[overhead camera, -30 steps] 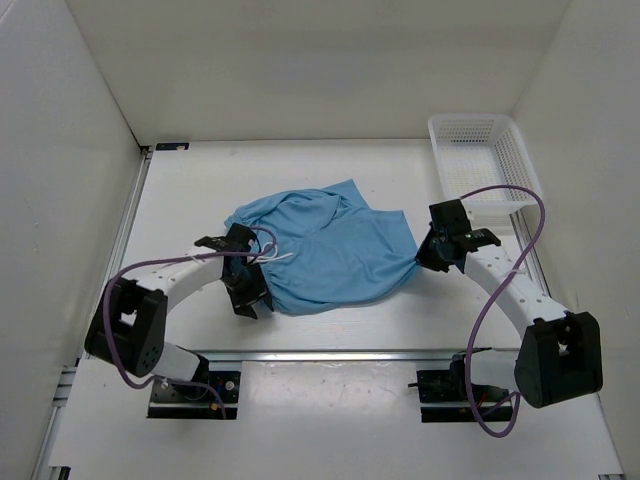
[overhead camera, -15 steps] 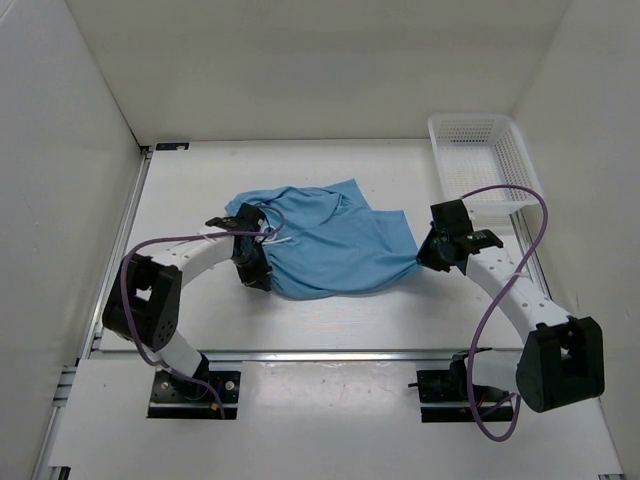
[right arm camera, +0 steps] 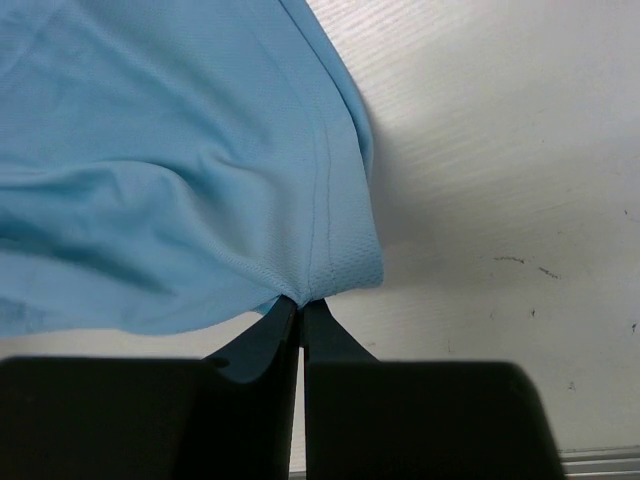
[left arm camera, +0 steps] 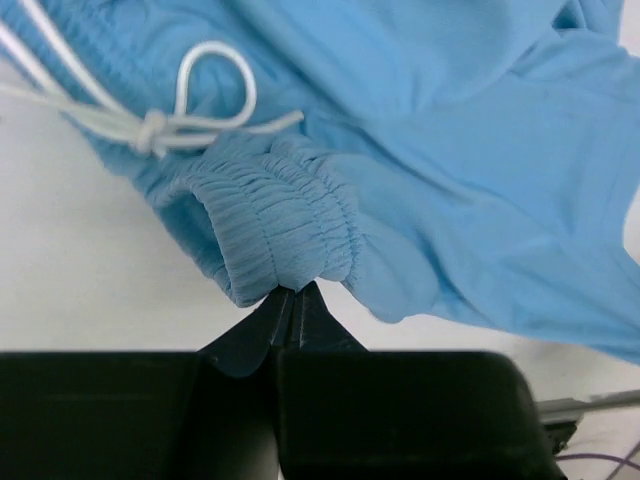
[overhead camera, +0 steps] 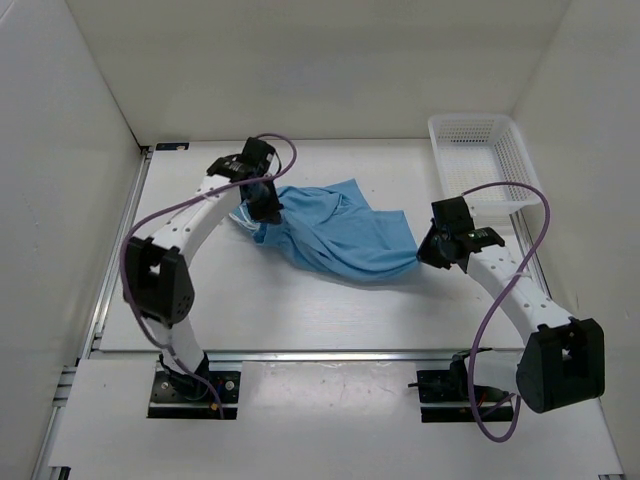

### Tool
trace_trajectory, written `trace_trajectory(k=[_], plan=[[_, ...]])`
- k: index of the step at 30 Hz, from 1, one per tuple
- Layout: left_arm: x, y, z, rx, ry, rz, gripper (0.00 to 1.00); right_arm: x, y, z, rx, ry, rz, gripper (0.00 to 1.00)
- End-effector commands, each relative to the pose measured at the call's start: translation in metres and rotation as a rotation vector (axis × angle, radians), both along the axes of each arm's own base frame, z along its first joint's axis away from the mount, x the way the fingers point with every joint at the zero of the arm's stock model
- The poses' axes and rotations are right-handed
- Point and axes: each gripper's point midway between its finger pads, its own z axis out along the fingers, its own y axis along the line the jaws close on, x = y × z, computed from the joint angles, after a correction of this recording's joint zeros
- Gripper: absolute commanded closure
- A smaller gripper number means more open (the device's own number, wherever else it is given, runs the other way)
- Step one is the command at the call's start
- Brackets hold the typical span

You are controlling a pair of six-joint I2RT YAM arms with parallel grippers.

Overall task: Fold and stack the shorts
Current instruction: Flatten the shorts out

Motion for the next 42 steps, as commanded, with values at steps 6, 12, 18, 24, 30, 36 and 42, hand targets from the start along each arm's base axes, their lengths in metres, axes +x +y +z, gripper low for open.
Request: trace_trajectory(k=[6, 12, 18, 24, 30, 36, 42], plan=[[0.035, -0.008, -0.034, 0.08, 0.086, -0.073, 0.87, 0.019, 0.005, 0.018, 0.001, -0.048, 0.013, 0.99], [0.034, -0.008, -0.034, 0.081, 0.084, -0.104, 0.34, 0.02, 0.007, 0.014, 0.0, -0.037, 0.025, 0.99], [0.018, -0.002, -0.04, 0.088, 0.113, -0.096, 0.12, 0.023, 0.008, 0.012, 0.0, -0.037, 0.025, 0.99], [0.028, 0.006, -0.043, 0.136, 0.08, -0.061, 0.0, 0.017, 0.008, 0.005, 0.003, -0.015, 0.031, 0.99], [0.048, 0.006, -0.034, 0.158, 0.036, -0.033, 0.01, 0.014, 0.009, 0.002, 0.008, -0.005, 0.037, 0.99], [0.05, -0.013, -0.034, 0.081, 0.055, -0.102, 0.81, 0.014, 0.009, 0.007, 0.013, -0.022, 0.037, 0.99], [0.035, -0.002, 0.02, 0.017, -0.032, -0.113, 0.9, 0.012, 0.002, 0.01, -0.021, -0.02, 0.028, 0.99]])
